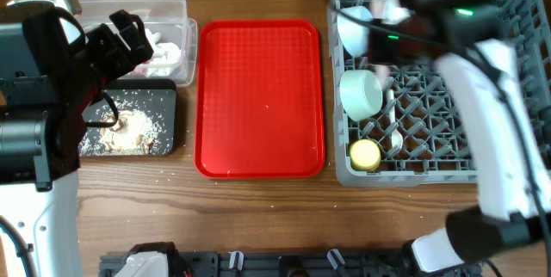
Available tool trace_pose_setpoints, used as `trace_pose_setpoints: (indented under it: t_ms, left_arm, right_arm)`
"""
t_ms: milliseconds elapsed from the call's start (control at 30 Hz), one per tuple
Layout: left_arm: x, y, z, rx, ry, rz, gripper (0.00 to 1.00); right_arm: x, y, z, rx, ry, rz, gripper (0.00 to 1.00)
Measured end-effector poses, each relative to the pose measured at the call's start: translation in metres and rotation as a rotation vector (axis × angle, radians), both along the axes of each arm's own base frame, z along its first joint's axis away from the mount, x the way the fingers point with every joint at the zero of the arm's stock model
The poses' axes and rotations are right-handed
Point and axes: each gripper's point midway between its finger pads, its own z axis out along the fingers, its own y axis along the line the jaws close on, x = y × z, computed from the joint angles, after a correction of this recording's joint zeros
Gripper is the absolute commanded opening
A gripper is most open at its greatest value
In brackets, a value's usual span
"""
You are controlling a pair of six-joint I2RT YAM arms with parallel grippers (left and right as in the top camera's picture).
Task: Sort waste into correct bins and load items into the dishwasher rack
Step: 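Carry the white fork into the rack beside the spoon and release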
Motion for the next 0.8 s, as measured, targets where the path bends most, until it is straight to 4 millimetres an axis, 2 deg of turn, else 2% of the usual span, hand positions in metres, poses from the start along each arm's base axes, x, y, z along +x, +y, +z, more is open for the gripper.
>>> trace_pose_setpoints:
  t_ms: [33, 100, 133, 200, 300, 433, 500, 567, 667, 700, 800]
  left_arm:
    - [0.000, 0.000, 0.000, 0.000, 0.000, 0.000, 1.00]
    - [0.000, 0.000, 0.000, 0.000, 0.000, 0.000, 1.00]
    - [0.000, 0.000, 0.000, 0.000, 0.000, 0.000, 1.00]
    - [0.000, 0.000, 0.000, 0.000, 0.000, 0.000, 1.00]
    - [0.000, 0.000, 0.000, 0.000, 0.000, 0.000, 1.00]
    - [0.000, 0.000, 0.000, 0.000, 0.000, 0.000, 1.00]
    - [0.000, 0.000, 0.000, 0.000, 0.000, 0.000, 1.00]
    - [0.000, 0.000, 0.000, 0.000, 0.000, 0.000, 1.00]
    - [0.000, 0.000, 0.000, 0.000, 0.000, 0.000, 1.00]
    - [0.000, 0.000, 0.000, 0.000, 0.000, 0.000, 1.00]
    - [0.000, 0.000, 0.000, 0.000, 0.000, 0.000, 1.00]
  right_arm:
    - [-0.005, -0.017, 0.001, -0.032, 0.012, -0.041, 0.04]
    - [-0.008, -0.034, 0.000, -0.066, 0.028, -0.084, 0.04]
    - [-0.007, -0.052, -0.005, -0.100, 0.043, -0.129, 0.04]
    - [-0.005, -0.062, -0.017, -0.122, 0.060, -0.155, 0.04]
    - [-0.007, -0.074, -0.051, -0.157, 0.124, -0.159, 0.04]
    - [-0.024, -0.082, -0.108, -0.196, 0.259, -0.118, 0.05]
    - [-0.032, -0.083, -0.127, -0.206, 0.302, -0.100, 0.05]
    - [-0.040, -0.083, -0.144, -0.213, 0.341, -0.085, 0.17]
    - [-0.044, -0.083, -0.151, -0.215, 0.362, -0.067, 0.40]
    - [-0.044, -0.082, -0.151, -0.212, 0.361, -0.066, 0.45]
    - [-0.043, -0.078, -0.152, -0.191, 0.359, -0.055, 0.45]
